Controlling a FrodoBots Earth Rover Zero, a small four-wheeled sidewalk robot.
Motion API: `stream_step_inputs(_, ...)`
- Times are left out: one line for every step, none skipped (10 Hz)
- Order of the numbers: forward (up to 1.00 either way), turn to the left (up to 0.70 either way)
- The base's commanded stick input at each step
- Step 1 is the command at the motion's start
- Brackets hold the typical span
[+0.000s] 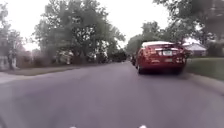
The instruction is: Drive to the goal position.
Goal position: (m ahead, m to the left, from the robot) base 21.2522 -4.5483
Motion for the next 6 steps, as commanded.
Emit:
stream_step_inputs(1.00,0.00)
stream_step_inputs(1.00,0.00)
stream_step_inputs(1.00,-0.03)
stream_step_inputs(1.00,-0.11)
stream_step_inputs(1.00,-0.22)
stream_step_inputs(1.00,-0.02)
